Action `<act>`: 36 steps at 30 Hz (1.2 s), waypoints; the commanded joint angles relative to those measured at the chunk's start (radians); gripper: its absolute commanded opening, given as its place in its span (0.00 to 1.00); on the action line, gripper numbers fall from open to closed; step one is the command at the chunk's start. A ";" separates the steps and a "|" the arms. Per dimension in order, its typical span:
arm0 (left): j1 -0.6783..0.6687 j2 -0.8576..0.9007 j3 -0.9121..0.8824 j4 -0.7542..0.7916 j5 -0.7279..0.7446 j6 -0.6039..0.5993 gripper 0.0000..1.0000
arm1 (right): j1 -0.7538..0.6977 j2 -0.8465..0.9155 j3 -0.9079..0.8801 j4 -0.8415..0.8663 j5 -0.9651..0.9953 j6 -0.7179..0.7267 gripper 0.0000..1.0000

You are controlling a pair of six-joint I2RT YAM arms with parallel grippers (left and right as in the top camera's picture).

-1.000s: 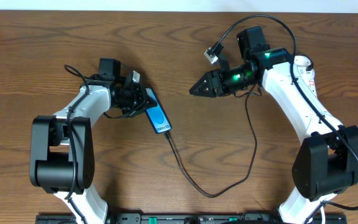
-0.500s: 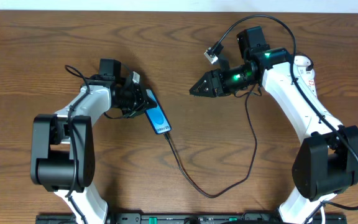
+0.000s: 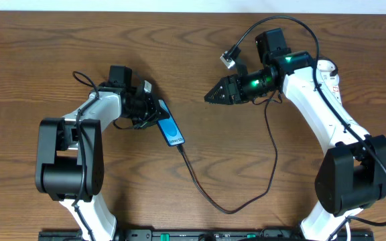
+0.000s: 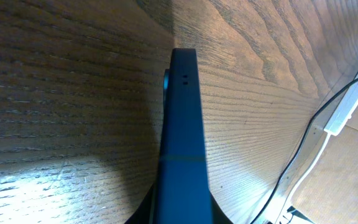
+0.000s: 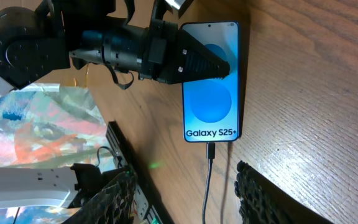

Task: Plug charger to phone and switch on socket
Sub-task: 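Lower the phone with the left gripper and lay it on the table, then open the left gripper and withdraw it left from the phone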

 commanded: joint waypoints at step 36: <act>0.000 0.008 0.006 -0.012 -0.056 0.014 0.51 | 0.001 -0.010 0.010 -0.002 0.001 -0.016 0.51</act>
